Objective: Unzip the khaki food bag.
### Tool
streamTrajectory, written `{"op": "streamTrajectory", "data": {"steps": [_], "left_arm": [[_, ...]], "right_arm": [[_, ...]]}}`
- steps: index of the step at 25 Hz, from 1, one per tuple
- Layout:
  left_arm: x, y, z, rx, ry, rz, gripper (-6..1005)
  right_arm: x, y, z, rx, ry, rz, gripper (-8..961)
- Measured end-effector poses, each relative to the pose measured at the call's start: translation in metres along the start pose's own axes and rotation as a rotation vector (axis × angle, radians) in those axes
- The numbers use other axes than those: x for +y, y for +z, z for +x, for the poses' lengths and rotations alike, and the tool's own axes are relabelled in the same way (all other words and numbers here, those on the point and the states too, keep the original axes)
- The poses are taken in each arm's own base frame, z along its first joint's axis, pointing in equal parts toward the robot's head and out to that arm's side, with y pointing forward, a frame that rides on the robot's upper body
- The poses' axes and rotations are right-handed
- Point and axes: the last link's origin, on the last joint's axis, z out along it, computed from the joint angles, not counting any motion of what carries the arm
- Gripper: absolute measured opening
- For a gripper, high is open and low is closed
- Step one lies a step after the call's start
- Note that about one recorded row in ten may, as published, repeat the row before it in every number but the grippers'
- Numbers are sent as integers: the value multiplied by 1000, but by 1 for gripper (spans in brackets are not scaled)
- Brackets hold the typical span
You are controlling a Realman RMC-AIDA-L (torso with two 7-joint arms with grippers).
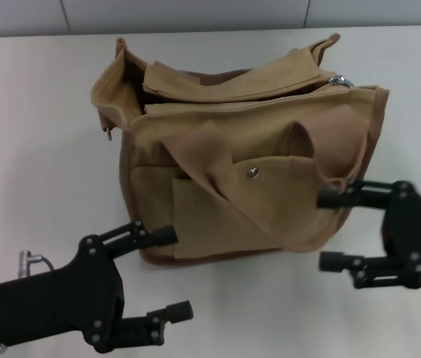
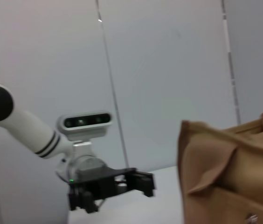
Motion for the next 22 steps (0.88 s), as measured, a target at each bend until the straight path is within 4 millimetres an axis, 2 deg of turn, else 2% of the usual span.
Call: {"op": "streamTrajectory", "data": {"steps": [8,22], "left_arm": [[-2,-2,-2,-14,-4,20,827],[-1,-4,-7,-27,-2,57,827]], "right_arm": [[-3,11,14,39,28,-14,779],[-7,20,15,25,20,-23,779]]}}
